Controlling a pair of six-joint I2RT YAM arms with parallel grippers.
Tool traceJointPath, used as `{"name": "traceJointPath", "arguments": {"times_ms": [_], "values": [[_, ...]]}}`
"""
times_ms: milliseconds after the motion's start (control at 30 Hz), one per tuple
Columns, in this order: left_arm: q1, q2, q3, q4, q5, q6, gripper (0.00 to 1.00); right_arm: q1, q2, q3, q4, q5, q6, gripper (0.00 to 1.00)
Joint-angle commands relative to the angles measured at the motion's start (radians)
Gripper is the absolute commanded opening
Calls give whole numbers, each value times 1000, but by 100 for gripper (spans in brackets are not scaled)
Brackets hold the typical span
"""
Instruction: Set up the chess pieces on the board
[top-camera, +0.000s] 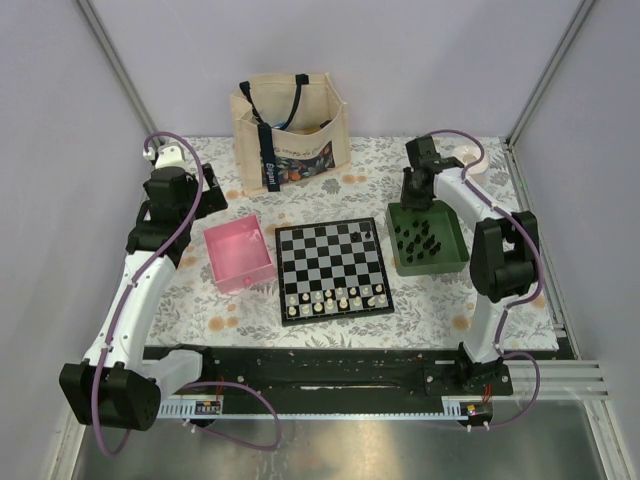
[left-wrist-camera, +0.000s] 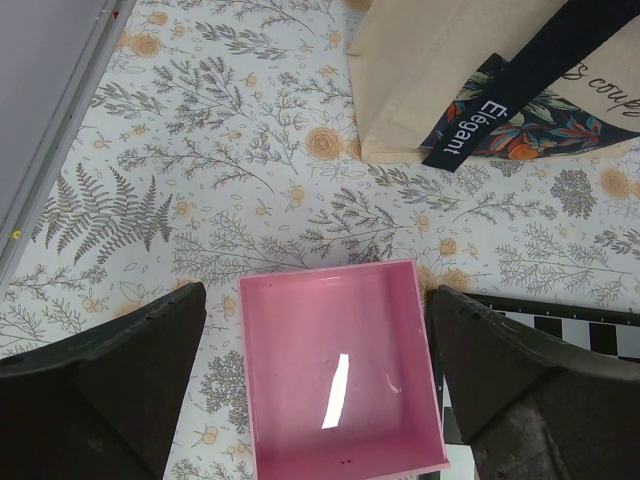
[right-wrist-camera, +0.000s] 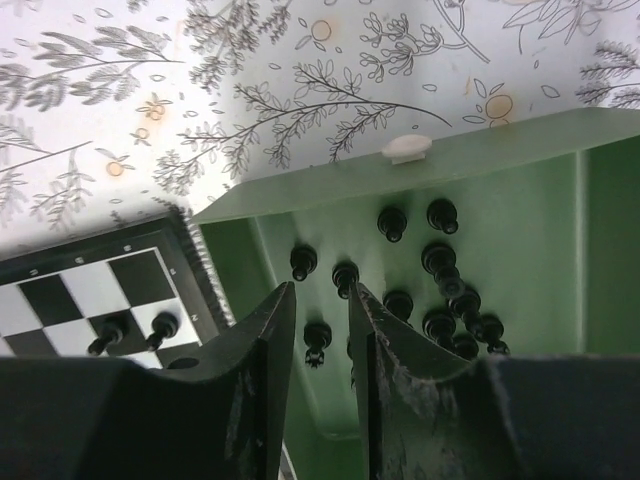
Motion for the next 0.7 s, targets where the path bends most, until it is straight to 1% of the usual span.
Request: {"name": "traceJointPath", "arguments": {"times_ms": [0, 133, 367, 467, 667], "values": [[4, -20, 8, 27, 15, 8, 99, -1, 55, 11, 6, 44, 17, 36], [2, -14, 8, 27, 20, 10, 99, -13, 99, 30, 0, 73, 7, 36], [2, -11, 8, 27, 31, 8, 99, -28, 111, 31, 6, 84, -6, 37], [2, -14, 9, 27, 29, 8, 99, -30, 113, 24, 6, 89, -6, 40], [2, -15, 7, 27, 24, 8, 99, -41, 139, 21, 14, 86, -3, 40]]}}
